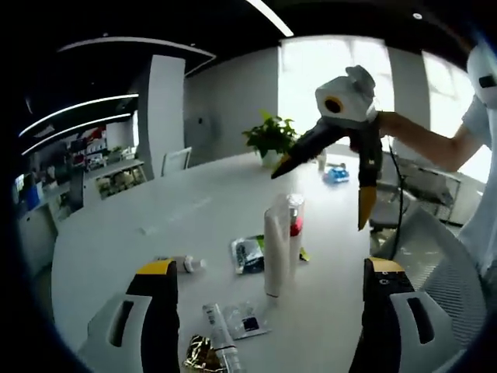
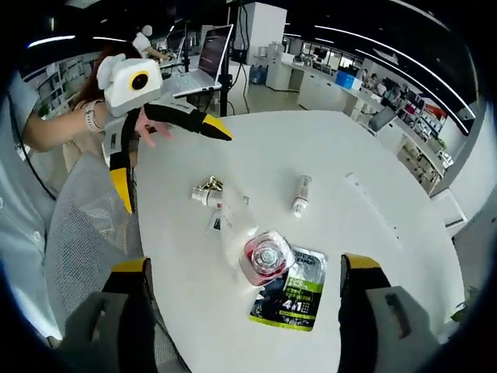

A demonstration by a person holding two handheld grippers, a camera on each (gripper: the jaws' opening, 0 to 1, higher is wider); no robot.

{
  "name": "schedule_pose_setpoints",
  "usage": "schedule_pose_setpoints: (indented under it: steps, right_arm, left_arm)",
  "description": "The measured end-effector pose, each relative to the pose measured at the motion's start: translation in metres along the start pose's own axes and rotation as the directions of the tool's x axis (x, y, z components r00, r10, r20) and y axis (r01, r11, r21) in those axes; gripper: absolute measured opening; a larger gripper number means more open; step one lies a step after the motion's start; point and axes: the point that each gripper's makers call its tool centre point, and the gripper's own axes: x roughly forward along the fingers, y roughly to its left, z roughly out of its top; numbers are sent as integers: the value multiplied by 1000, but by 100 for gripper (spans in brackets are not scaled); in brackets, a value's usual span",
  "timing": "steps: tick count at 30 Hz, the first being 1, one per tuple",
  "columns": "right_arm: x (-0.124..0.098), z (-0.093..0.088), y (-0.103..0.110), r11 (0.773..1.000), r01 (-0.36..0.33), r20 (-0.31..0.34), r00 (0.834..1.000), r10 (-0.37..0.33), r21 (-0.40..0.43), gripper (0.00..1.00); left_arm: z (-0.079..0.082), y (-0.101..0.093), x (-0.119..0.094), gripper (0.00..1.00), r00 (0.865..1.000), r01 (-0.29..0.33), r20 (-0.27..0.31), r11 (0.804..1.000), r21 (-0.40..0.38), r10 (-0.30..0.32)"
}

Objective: Arrange the skincare products in the storage area until every visible bottle or jar stands upright without overlapping.

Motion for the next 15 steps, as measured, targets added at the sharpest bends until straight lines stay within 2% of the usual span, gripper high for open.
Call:
schedule_pose_setpoints:
  steps: [4,9,10,15]
  right_arm:
    - [-1,-4,5,1000,10,22,1000,-10,29,100]
    - [-5,-11,3,996,84,18,996,-85,35,100]
    - [-6,-11,4,995,84,26,996,-85,44,100]
    - [-10,-13,9,991,92,73,992,-99,98,100]
  left_arm:
    - [3,0,-5,97,1000,-16,4,1000,1,16]
    - [1,4,-9,97,999,-46,2,999,-13,46]
    - [-1,5,-11,97,998,-64,-8,997,-32,63]
    - [4,2,-16,97,997,-70,18,996,-52,71]
